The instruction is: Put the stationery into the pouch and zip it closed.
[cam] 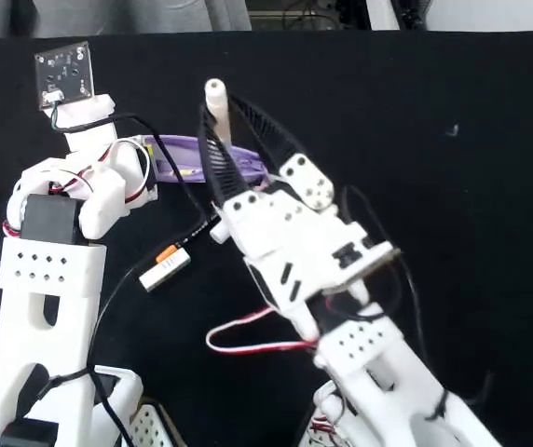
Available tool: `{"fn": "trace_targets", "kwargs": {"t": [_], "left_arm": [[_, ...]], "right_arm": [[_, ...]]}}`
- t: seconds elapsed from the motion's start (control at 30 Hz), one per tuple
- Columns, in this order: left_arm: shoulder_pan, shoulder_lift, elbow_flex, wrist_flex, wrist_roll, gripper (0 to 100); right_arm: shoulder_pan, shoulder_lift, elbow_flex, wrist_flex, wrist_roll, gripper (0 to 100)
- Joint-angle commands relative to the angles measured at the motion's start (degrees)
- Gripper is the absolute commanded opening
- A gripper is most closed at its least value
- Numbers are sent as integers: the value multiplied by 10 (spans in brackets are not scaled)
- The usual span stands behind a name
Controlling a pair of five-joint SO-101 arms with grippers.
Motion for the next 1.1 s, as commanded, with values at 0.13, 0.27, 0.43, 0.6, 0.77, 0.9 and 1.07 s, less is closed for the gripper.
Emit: {"fn": "trace_targets", "kwargs": {"t": [0.13, 0.27, 0.43, 0.6, 0.77, 0.9, 1.07], "left_arm": [[-3, -21, -3, -10, 0, 28], [-3, -21, -3, -10, 0, 28], [-4, -21, -5, -10, 0, 28], [-14, -21, -2, -12, 0, 28], [-40, -21, -7, -14, 1, 28], [-41, -21, -7, -14, 1, 28], [-42, -21, -7, -15, 1, 28]], "right_arm": [[-6, 134, -42, -113, 24, 11], [-6, 202, -31, -164, 83, 11], [-6, 273, -23, -204, 94, 11], [-6, 303, -25, -206, 94, 32], [-10, 291, -21, -205, 122, 143], [-9, 275, -21, -205, 133, 145], [-7, 221, -16, -174, 133, 145]]}}
